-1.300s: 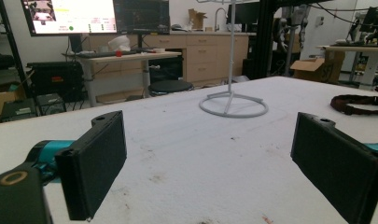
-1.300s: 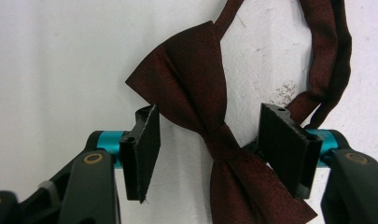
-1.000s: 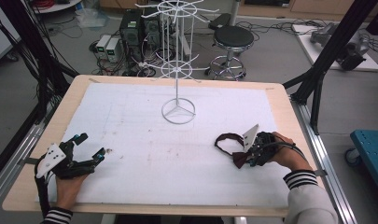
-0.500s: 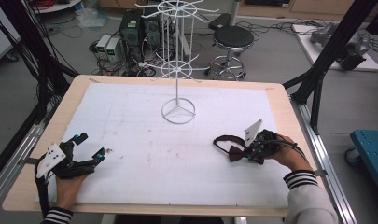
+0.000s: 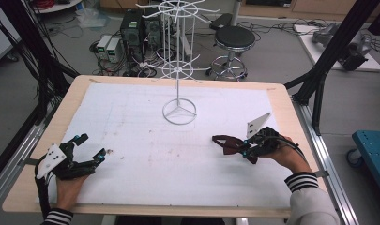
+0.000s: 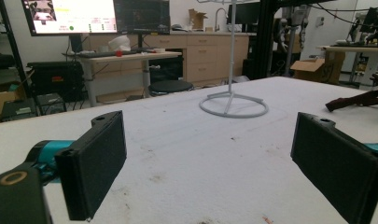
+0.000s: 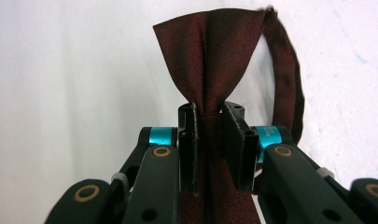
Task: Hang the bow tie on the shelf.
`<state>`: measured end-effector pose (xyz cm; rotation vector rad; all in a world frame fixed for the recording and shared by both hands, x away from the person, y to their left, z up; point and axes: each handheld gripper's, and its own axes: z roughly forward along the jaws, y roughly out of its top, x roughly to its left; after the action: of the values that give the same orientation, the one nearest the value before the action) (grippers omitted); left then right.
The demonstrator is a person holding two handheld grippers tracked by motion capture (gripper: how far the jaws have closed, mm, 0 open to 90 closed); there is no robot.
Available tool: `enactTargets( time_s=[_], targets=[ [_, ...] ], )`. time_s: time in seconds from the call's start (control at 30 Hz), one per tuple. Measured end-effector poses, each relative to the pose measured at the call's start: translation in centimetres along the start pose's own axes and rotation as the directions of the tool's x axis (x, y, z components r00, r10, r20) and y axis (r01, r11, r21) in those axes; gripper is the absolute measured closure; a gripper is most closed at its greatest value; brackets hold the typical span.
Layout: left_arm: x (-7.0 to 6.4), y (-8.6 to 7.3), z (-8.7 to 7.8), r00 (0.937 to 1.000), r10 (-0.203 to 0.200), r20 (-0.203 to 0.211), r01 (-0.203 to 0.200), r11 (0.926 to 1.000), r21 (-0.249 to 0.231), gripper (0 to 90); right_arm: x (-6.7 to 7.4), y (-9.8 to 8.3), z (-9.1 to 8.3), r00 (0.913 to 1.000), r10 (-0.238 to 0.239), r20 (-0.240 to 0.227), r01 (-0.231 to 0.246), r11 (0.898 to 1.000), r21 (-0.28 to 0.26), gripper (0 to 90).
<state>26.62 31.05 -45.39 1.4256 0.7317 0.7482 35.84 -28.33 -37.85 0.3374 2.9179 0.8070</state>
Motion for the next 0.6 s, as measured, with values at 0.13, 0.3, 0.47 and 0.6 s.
enactTargets(
  time_s=[0.13,0.3,0.47,0.6],
  targets=[
    [0.0,0.0,0.0,1.0000,0.000,-0.001,0.000,1.0000,0.000,10.7,0.2,0.4,-0.2,0.9990,0.045,0.000,-0.045,0.997,-0.059,77.0],
    [0.0,0.0,0.0,1.0000,-0.002,-0.001,0.002,1.0000,-0.001,10.7,0.2,0.9,-0.7,0.9960,0.090,0.002,-0.089,0.985,-0.148,77.0],
    [0.0,0.0,0.0,1.0000,0.000,-0.001,0.000,1.0000,0.000,10.7,0.2,1.1,-1.3,0.9841,0.177,-0.006,-0.174,0.957,-0.232,76.9],
    [0.0,0.0,0.0,1.0000,0.000,-0.002,0.000,1.0000,0.000,10.7,0.0,1.3,-1.6,0.9750,0.222,-0.001,-0.213,0.932,-0.292,76.8]
  ],
)
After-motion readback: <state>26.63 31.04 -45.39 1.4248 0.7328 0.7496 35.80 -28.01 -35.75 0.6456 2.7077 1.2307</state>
